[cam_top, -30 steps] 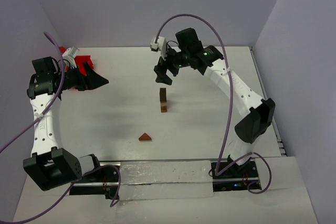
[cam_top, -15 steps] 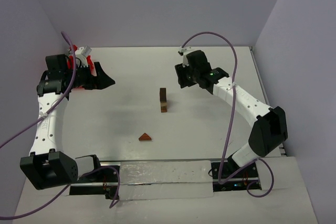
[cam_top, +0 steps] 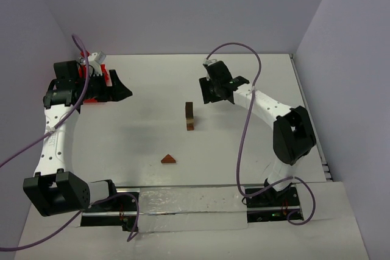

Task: Build the wood block tower

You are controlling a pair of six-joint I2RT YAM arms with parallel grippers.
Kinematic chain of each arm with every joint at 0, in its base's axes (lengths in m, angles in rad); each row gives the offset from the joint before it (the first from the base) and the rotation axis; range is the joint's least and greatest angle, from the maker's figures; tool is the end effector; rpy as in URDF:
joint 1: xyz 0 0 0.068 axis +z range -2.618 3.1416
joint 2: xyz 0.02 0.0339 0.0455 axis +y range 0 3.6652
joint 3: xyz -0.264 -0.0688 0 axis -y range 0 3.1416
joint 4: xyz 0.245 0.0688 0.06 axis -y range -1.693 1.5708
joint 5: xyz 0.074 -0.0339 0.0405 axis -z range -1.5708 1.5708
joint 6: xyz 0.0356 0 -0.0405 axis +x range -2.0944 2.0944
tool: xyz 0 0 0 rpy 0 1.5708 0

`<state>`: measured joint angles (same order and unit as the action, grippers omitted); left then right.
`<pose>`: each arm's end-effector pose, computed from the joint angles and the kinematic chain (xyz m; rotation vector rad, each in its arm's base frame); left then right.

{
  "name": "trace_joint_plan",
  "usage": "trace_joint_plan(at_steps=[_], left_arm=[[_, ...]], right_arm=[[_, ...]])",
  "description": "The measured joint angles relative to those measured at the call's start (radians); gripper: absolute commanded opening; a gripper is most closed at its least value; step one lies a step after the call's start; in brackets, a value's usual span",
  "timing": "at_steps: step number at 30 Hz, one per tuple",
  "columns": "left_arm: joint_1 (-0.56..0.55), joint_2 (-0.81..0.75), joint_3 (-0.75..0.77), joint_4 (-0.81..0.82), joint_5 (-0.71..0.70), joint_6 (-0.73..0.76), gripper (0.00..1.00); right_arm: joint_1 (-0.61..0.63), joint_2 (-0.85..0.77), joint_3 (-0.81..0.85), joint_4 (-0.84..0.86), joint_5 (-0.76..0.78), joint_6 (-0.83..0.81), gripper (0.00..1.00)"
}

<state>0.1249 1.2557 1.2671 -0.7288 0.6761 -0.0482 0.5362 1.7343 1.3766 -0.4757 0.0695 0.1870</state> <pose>0.2599 0.0102 0.3604 0.1580 2.1927 -0.7247 0.3340 0.1956 0.2633 -0.3878 2.3856 0.2517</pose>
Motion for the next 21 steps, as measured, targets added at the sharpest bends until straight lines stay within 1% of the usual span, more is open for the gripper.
trace_joint_plan(at_steps=[4,10,21], left_arm=[[0.000,0.000,0.000,0.000,-0.002,0.000,0.94],[0.000,0.000,0.000,0.000,-0.003,0.001,0.94],[0.000,0.000,0.000,0.000,-0.007,0.001,0.94]], right_arm=[[0.000,0.032,0.028,-0.020,-0.021,0.013,0.59],[0.000,0.059,0.065,-0.027,-0.058,0.025,0.68],[0.002,0.114,0.078,-0.044,-0.119,0.026,0.71]])
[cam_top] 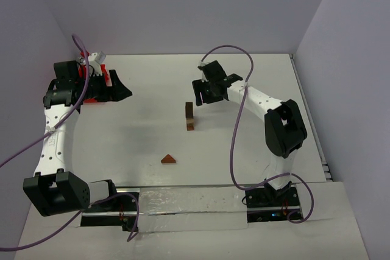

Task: Build the wood block tower

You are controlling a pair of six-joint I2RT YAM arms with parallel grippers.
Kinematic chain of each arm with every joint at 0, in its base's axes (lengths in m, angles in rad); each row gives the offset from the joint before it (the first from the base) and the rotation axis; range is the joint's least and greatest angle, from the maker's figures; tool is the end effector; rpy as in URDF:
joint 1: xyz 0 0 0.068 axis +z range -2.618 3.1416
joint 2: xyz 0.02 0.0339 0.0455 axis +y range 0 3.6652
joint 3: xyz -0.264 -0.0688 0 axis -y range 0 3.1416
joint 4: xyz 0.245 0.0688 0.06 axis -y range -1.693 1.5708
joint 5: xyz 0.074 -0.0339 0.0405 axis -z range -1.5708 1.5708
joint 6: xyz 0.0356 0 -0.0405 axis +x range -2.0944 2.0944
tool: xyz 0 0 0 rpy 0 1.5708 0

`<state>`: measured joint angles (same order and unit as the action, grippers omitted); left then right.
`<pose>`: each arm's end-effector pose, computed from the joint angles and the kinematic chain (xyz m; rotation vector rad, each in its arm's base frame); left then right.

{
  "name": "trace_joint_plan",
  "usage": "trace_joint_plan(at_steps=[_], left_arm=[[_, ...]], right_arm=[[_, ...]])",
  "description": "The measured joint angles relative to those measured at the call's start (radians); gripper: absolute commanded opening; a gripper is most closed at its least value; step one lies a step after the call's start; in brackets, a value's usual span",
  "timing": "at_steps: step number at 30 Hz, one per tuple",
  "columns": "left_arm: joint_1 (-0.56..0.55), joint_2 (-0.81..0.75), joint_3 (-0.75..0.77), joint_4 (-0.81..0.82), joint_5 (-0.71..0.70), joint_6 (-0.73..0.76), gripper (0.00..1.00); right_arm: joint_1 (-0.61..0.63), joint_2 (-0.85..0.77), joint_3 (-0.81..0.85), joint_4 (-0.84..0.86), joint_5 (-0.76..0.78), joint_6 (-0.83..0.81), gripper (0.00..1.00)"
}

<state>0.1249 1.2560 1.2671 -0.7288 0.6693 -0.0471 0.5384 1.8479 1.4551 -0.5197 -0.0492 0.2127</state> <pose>0.2601 0.0104 0.3602 0.1555 2.1947 -0.7167 0.3499 0.2110 0.2424 -0.4297 2.4844 0.3736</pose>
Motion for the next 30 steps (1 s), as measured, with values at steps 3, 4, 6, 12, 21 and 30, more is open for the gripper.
trace_joint_plan(at_steps=[3,4,6,12,21,30], left_arm=[[0.000,0.000,0.000,0.000,0.000,0.000,0.94],[0.000,0.000,0.000,0.000,0.000,0.000,0.94],[0.000,0.000,0.000,0.000,0.000,0.000,0.94],[0.000,0.000,0.000,0.000,0.000,0.000,0.94],[0.000,0.000,0.000,0.000,0.000,0.000,0.94],[0.000,0.000,0.000,0.000,0.000,0.000,0.94]], right_arm=[[0.002,0.001,0.002,-0.003,-0.004,0.000,0.74],[0.002,0.001,0.003,-0.005,-0.006,0.000,0.76],[0.003,0.001,0.005,-0.005,-0.010,-0.001,0.77],[0.004,0.002,0.010,-0.008,-0.023,0.000,0.78],[0.005,0.006,0.022,-0.014,-0.025,0.000,0.80],[0.005,0.007,0.026,-0.016,-0.040,-0.001,0.82]])
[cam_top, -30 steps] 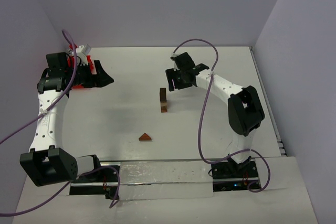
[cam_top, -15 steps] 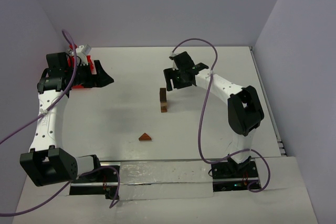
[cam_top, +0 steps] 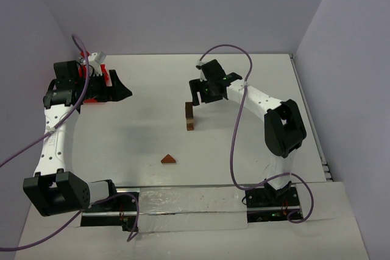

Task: Build the wood block tower

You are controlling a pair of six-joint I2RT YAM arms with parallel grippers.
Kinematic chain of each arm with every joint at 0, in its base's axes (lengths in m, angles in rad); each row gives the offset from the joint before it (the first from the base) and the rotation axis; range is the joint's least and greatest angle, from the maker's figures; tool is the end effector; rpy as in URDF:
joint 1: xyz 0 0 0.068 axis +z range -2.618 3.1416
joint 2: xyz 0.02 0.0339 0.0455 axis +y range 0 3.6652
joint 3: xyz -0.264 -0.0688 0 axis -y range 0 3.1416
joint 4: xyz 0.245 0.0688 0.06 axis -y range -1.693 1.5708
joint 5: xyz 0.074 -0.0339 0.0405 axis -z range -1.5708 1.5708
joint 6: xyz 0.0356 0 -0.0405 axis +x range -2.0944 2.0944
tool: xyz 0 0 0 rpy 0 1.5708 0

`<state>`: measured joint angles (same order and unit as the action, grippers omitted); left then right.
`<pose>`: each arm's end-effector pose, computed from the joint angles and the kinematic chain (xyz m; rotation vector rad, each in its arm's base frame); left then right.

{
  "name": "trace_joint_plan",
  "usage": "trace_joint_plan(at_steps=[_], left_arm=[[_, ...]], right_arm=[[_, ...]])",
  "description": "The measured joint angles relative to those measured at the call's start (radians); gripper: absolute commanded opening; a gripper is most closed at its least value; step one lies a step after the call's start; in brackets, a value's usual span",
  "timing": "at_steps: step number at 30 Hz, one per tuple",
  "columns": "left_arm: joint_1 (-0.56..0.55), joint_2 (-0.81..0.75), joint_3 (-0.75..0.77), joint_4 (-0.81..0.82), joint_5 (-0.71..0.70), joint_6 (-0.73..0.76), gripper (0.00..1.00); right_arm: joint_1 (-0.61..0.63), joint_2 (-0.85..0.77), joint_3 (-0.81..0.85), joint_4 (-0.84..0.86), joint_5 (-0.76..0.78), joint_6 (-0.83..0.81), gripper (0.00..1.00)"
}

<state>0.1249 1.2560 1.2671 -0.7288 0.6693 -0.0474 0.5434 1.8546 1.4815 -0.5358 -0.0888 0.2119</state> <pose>0.2601 0.0104 0.3602 0.1552 2.1947 -0.7169 0.3503 0.2153 0.2472 -0.4547 2.4843 0.4242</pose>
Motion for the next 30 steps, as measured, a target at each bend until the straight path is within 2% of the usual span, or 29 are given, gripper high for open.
trace_joint_plan(at_steps=[24,30], left_arm=[[0.000,0.000,0.000,0.000,0.000,0.001,0.94],[0.000,-0.005,-0.011,0.002,0.015,0.039,0.91]], right_arm=[[-0.002,0.000,0.007,-0.005,0.001,-0.002,0.84],[-0.019,-0.066,-0.008,-0.002,0.017,-0.029,0.84]])
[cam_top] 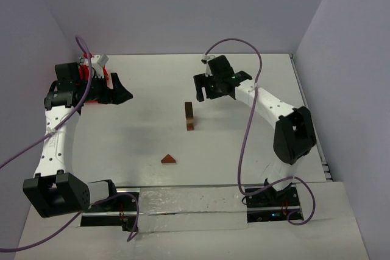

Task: Build the wood block tower

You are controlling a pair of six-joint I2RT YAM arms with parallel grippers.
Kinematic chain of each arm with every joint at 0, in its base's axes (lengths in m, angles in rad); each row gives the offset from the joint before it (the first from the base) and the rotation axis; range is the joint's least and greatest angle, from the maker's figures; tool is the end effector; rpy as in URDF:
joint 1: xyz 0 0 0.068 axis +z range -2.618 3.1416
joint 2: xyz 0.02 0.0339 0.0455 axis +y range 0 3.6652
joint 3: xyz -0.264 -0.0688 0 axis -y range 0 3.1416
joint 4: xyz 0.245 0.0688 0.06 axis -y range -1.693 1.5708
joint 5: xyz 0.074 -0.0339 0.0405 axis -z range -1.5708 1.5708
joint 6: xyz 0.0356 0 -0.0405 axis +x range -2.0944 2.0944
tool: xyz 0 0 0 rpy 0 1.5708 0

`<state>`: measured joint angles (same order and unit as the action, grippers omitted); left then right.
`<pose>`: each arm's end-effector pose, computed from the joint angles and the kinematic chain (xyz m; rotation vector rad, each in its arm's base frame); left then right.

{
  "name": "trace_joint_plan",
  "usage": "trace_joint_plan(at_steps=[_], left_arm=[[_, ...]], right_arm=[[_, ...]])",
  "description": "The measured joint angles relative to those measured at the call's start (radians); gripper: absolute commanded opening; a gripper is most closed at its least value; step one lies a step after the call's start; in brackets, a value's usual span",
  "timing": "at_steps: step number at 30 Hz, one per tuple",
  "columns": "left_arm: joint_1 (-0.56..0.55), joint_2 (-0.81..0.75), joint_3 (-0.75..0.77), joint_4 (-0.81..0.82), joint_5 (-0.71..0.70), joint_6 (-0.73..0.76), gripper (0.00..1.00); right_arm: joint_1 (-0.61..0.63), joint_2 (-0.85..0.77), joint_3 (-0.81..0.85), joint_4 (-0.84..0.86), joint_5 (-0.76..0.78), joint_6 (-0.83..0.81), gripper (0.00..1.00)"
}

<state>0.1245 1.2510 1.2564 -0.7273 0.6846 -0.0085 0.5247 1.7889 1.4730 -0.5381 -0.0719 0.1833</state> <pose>0.2587 0.0097 0.3583 0.2041 2.1849 -0.7139 0.3454 0.2029 0.2696 -0.4511 2.4218 0.4029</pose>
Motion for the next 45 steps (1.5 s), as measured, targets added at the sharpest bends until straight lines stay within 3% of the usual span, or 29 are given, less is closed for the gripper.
trace_joint_plan(at_steps=[5,10,15,18,25,35,45], left_arm=[[-0.086,-0.053,-0.088,0.003,0.004,0.142,0.91],[-0.347,-0.132,-0.240,-0.011,-0.016,0.311,0.90],[-0.648,-0.135,-0.396,-0.004,-0.097,0.402,0.89],[-0.759,-0.091,-0.438,0.005,-0.148,0.427,0.88],[-0.812,0.020,-0.448,0.058,-0.224,0.497,0.84],[-0.818,0.034,-0.464,0.106,-0.217,0.663,0.81],[-0.841,0.067,-0.519,0.119,-0.187,0.736,0.80]], right_arm=[[-0.043,-0.199,-0.058,0.011,0.004,-0.046,0.87],[-0.086,-0.436,-0.121,0.047,0.007,-0.081,0.99],[-0.117,-0.618,-0.228,0.047,0.005,-0.092,1.00],[-0.136,-0.669,-0.272,0.040,0.003,-0.095,1.00],[-0.178,-0.678,-0.303,0.017,-0.002,-0.096,1.00],[-0.183,-0.661,-0.303,0.014,-0.027,-0.096,1.00],[-0.185,-0.652,-0.303,0.013,-0.030,-0.096,1.00]])
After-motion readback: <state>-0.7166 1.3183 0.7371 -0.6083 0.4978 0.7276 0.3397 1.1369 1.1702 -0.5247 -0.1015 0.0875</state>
